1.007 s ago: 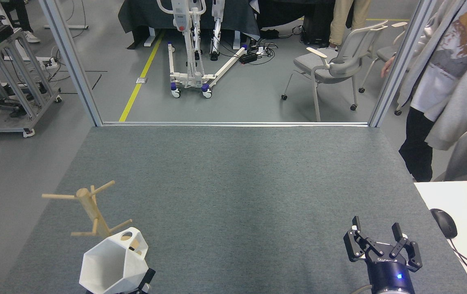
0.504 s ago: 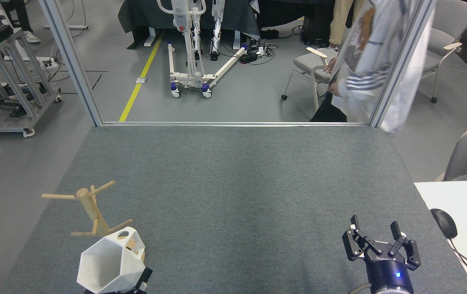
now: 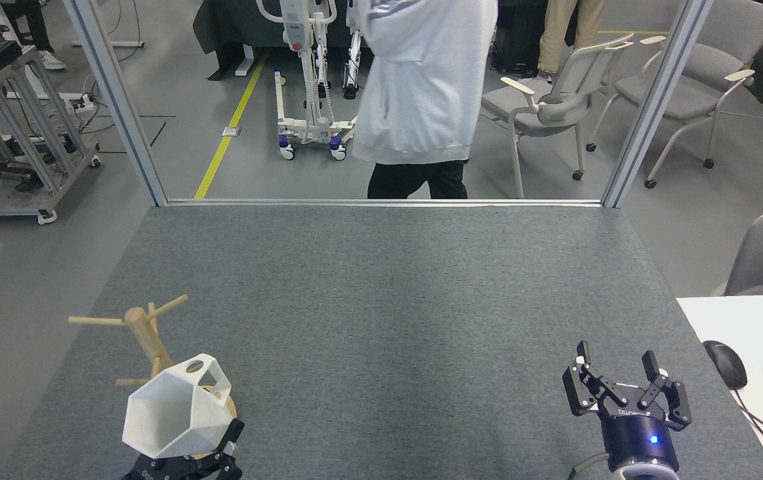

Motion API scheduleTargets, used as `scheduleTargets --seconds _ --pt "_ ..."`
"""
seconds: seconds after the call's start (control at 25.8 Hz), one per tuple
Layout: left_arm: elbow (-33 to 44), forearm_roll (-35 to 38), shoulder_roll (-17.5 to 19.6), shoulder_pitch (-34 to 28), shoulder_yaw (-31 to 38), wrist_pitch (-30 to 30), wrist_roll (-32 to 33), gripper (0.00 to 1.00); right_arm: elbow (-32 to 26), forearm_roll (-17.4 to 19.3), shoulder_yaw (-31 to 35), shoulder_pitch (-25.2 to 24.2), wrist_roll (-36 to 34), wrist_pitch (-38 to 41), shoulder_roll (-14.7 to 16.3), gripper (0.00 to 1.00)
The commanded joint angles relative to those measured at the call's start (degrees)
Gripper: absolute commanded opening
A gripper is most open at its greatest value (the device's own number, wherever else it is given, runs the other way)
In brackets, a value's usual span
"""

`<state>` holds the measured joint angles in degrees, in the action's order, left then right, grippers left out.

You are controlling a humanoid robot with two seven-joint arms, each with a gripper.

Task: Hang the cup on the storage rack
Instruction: 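Lower the cup onto a peg of the mug tree with the left gripper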

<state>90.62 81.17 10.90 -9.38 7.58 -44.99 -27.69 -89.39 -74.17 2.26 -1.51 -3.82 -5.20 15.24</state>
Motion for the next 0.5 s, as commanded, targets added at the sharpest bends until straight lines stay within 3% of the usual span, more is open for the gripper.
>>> scheduleTargets --seconds 0.0,0.46 --pt "-1.5 -0.05 0.09 1.55 -0.02 -0.01 0.0 0.0 0.0 -0.09 0.2 0.1 0.04 0.02 0.05 0.99" --pt "-3.69 -1.37 0.88 2.61 0.06 -0.01 -0.17 0.0 0.0 -0.36 0.2 -0.07 -0.04 0.02 0.4 0.99"
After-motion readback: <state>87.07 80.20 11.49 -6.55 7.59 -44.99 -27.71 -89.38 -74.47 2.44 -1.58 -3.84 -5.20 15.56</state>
